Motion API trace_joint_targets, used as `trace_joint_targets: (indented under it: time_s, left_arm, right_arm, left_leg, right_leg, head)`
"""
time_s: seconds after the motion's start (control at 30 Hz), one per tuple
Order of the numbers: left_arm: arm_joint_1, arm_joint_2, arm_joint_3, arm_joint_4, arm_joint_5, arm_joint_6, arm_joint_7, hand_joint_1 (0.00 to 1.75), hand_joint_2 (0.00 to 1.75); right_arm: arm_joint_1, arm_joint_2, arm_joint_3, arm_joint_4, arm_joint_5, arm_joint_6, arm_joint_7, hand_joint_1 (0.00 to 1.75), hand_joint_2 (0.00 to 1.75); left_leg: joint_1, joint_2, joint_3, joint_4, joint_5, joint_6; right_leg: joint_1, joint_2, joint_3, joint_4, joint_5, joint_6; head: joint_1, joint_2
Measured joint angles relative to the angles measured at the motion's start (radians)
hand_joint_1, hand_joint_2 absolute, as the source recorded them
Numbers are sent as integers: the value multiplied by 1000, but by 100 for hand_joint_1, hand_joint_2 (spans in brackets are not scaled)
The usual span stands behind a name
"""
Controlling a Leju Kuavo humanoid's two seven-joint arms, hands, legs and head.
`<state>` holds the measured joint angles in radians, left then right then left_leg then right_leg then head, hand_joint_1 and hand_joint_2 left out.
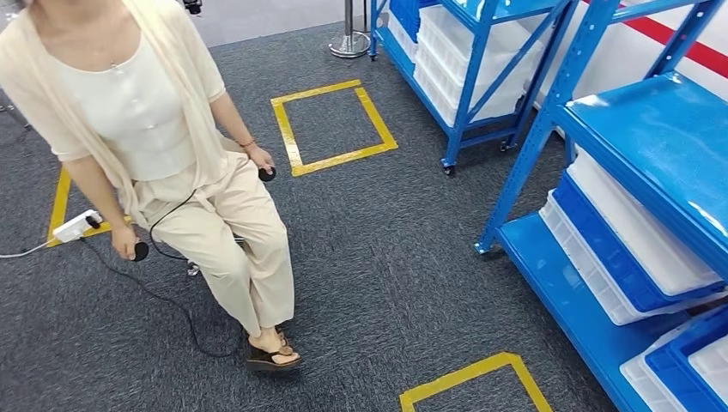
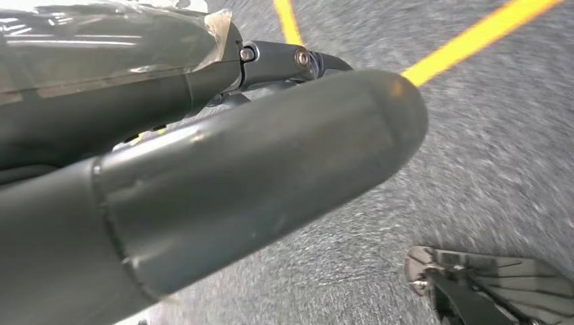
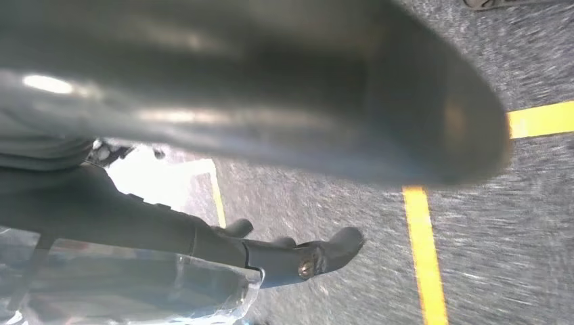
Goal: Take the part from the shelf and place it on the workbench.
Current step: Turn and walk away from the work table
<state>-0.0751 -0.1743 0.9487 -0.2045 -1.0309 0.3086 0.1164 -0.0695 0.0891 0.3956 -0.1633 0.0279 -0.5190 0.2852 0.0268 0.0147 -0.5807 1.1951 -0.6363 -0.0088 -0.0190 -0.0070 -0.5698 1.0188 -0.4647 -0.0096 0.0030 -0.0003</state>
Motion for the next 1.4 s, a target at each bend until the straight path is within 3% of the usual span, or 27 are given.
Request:
trace_joint_targets:
  time_s: [0.03, 0.07, 0.1, 0.17, 0.23, 0.3, 0.37, 0.4, 0.43, 0.53, 0.6, 0.67, 0.73, 0.8, 0.87, 0.93, 0.97, 1.03, 1.1, 1.13, 1.17, 1.23, 1.3, 1.37, 1.4]
  left_arm:
    - [2, 0, 0, 0, 1, 1, 1, 0, 0]
    - [4, 0, 0, 0, 2, 2, 2, 0, 0]
    - [6, 0, 0, 0, 3, 3, 3, 0, 0]
    - [6, 0, 0, 0, 3, 4, 3, 0, 0]
    - [6, 0, 0, 0, 3, 4, 3, 0, 0]
    - [3, 1, 0, 0, 3, 5, 3, 0, 0]
    - [0, 0, 0, 0, 3, 5, 3, 0, 0]
    - [-1, 0, 0, 0, 4, 4, 3, 0, 0]
    - [0, -1, 0, 0, 4, 4, 3, 0, 0]
    - [4, -1, 0, 0, 4, 4, 3, 0, 0]
    - [6, -1, 0, 0, 4, 4, 3, 0, 0]
    - [6, -1, 0, 0, 3, 3, 3, 0, 0]
    - [6, -2, 0, 0, 3, 3, 3, 0, 0]
    - [6, -1, 0, 0, 3, 3, 3, 0, 0]
    - [5, -1, 0, 0, 3, 3, 3, 0, 0]
    - [0, -2, 0, 0, 3, 3, 2, 0, 0]
    - [-2, -3, 0, 0, 2, 3, 2, 0, 0]
    - [-4, -5, 0, 0, 2, 3, 2, 0, 0]
    - [0, -5, 0, 0, 2, 3, 2, 0, 0]
    - [2, -5, 0, 0, 2, 2, 2, 0, 0]
    - [5, -5, 0, 0, 2, 2, 2, 0, 0]
    - [6, -5, 1, 0, 2, 3, 2, 0, 0]
    - [6, -5, 1, 0, 2, 3, 0, 0, 0]
    - [5, -5, 1, 0, 2, 3, -2, 0, 0]
    - [5, -5, 1, 0, 2, 3, -3, 0, 0]
  right_arm:
    - [0, 0, 0, 0, 1, 1, 0, 0, 0]
    - [1, 0, 0, 0, 2, 1, 0, 0, 0]
    - [1, 0, 0, 0, 3, 1, 0, 0, 0]
    - [2, 0, 0, 0, 4, 2, 0, 0, 0]
    - [0, 1, 0, 0, 4, 3, 1, 0, 0]
    - [0, 2, 0, 0, 4, 4, 3, 0, 0]
    - [2, 2, 0, 0, 4, 7, 3, 0, 0]
    - [3, 2, 0, 0, 4, 8, 3, 0, 0]
    - [3, 2, 0, 0, 3, 11, 3, 0, 0]
    - [0, 1, 0, 0, -1, 19, 0, 0, 0]
    - [0, 1, 0, 0, -2, 20, -3, 0, 0]
    - [1, 1, 0, 0, -1, 21, -4, 0, 0]
    - [3, 0, 0, 0, 0, 23, -4, 0, 0]
    - [2, 0, 0, 0, 0, 26, -4, 0, 0]
    - [-1, 1, 0, 0, -1, 28, -4, 0, 0]
    - [0, 0, 0, 0, -3, 28, -4, 0, 0]
    - [0, -1, 0, 0, -4, 28, -4, 0, 0]
    - [0, -2, 0, 0, -6, 28, -4, 0, 0]
    - [0, -1, 0, 0, -8, 28, -4, 0, 0]
    - [0, -1, 0, 0, -9, 28, -4, 0, 0]
    - [1, -1, 0, 0, -9, 28, -4, 0, 0]
    - [1, -2, 0, 0, -9, 28, -4, 0, 0]
    - [0, -1, -1, 0, -9, 29, -4, 0, 0]
    - [-2, 0, -1, 0, -9, 29, -5, 0, 0]
    - [-2, 0, -1, 0, -10, 30, -5, 0, 0]
  left_leg:
    - [0, -10, -33, 62, -22, 2]
    - [0, -14, -57, 98, -25, 4]
    - [0, -16, -64, 96, -6, 7]
    - [-1, -35, -30, -6, 73, 17]
    - [-3, -73, 13, -121, 130, 26]
    - [-9, -84, 27, -159, 138, 31]
    - [-15, -68, 30, -166, 141, 38]
    - [-14, -60, 34, -173, 146, 43]
    - [-13, -51, 38, -182, 152, 48]
    - [-11, -17, 43, -196, 161, 59]
    - [-11, 7, 41, -196, 160, 59]
    - [-10, 32, 40, -195, 158, 56]
    - [-6, 56, 42, -193, 154, 48]
    - [-8, 77, 48, -186, 142, 31]
    - [-10, 96, 57, -183, 132, 14]
    - [-4, 115, 69, -187, 127, 2]
    - [2, 108, 71, -180, 119, -3]
    - [9, 59, 46, -112, 70, -9]
    - [9, 4, -22, 28, 3, -5]
    - [8, -7, -53, 84, -14, -2]
    - [7, -13, -69, 105, -9, 2]
    - [4, -25, -51, 40, 52, 13]
    - [2, -69, -4, -81, 118, 23]
    - [-2, -97, 23, -149, 141, 28]
    - [-6, -92, 25, -156, 139, 29]
  right_leg:
    - [5, 15, 0, 0, 1, -4]
    - [9, 32, 0, 1, 1, -5]
    - [13, 48, 2, 1, 1, -6]
    - [16, 78, 7, 1, 1, -6]
    - [21, 102, 7, 3, 0, -3]
    - [21, 119, 0, 3, 1, 5]
    - [18, 132, -10, -1, 3, 15]
    - [18, 125, -12, 3, 2, 19]
    - [18, 103, -18, 17, -5, 19]
    - [15, 32, -78, 136, -71, 14]
    - [7, 24, -128, 231, -109, 18]
    - [-5, 19, -144, 264, -113, 35]
    - [-18, -2, -92, 173, -74, 63]
    - [-24, -51, -25, 52, -31, 77]
    - [-19, -72, -4, 11, -17, 64]
    - [-15, -46, -5, 10, -17, 45]
    - [-15, -34, -4, 9, -16, 38]
    - [-16, -10, 3, 7, -12, 23]
    - [-8, 17, 1, 8, -11, 14]
    - [-3, 32, 1, 8, -10, 11]
    - [1, 47, 2, 8, -10, 11]
    - [4, 74, 6, 9, -10, 11]
    - [8, 96, 8, 10, -11, 12]
    - [9, 116, 3, 10, -8, 17]
    - [9, 125, -1, 9, -6, 21]
  head:
    - [0, 0]
    - [0, 0]
    - [0, 0]
    - [0, 0]
    - [1, 0]
    - [1, 0]
    - [1, 0]
    - [1, 0]
    - [2, 0]
    - [7, 0]
    - [7, 0]
    - [7, 0]
    - [7, 0]
    - [8, 0]
    - [5, 0]
    - [1, 0]
    - [0, 0]
    - [-4, 0]
    - [-8, 0]
    - [-8, 0]
    - [-8, 0]
    - [-7, 0]
    - [-7, 0]
    - [-7, 0]
    - [-7, 0]
